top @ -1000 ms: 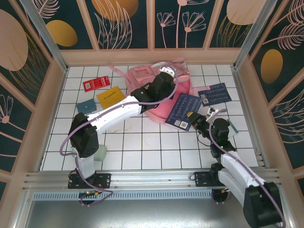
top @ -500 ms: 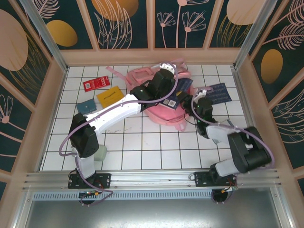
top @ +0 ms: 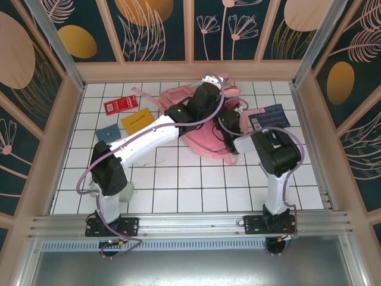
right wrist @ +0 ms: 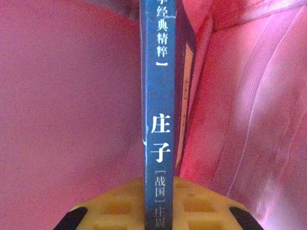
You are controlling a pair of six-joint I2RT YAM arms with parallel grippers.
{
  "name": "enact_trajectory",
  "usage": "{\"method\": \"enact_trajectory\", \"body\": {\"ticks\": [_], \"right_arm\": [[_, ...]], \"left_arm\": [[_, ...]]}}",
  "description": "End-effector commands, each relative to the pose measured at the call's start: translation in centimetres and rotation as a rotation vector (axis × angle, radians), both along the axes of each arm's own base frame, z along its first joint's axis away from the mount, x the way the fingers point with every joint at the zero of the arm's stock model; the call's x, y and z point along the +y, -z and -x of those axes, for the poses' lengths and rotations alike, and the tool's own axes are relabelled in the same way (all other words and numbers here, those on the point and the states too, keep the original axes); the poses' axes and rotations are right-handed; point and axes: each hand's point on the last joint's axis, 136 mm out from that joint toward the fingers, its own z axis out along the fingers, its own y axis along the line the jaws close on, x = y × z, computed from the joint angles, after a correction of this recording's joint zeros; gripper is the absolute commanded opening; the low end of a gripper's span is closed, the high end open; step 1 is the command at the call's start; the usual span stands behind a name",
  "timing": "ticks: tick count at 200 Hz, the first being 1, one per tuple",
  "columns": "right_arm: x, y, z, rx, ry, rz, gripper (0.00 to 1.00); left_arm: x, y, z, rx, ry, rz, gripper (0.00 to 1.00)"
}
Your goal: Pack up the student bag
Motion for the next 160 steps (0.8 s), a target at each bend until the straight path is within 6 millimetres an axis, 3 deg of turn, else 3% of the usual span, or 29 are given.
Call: {"method": "enact_trajectory", "body": {"ticks": [1, 25, 50, 82, 107, 160], "right_arm": [[-0.3, -1.1, -2.3, -0.043, 0.108, -0.072, 0.00], [1.2, -0.1, -4.1, -0.005, 0.112, -0.040, 0.06], [3.7, 1.1, -4.7, 0.028, 0.034, -0.017, 0.33], [4.5, 1.6, -2.5, 0.048, -0.030, 0.050, 0.56], [4.3, 1.3, -0.7, 0.063, -0.085, 0.113, 0.61], [0.8, 0.7, 4.1, 0.115, -0.108, 0.244, 0.68]], "left_arm": [[-0.8, -4.5, -0.2, -0.063, 0.006, 0.120, 0.00], [-1.0, -4.3, -0.3, -0.059, 0.005, 0.119, 0.00], [-1.0, -4.1, -0.4, -0.059, 0.002, 0.115, 0.00], [-0.4, -3.6, -0.6, -0.062, -0.024, 0.091, 0.00], [-0.2, -3.1, -0.9, -0.055, -0.029, 0.089, 0.00], [0.5, -2.0, -1.3, -0.035, -0.043, 0.088, 0.00]]}}
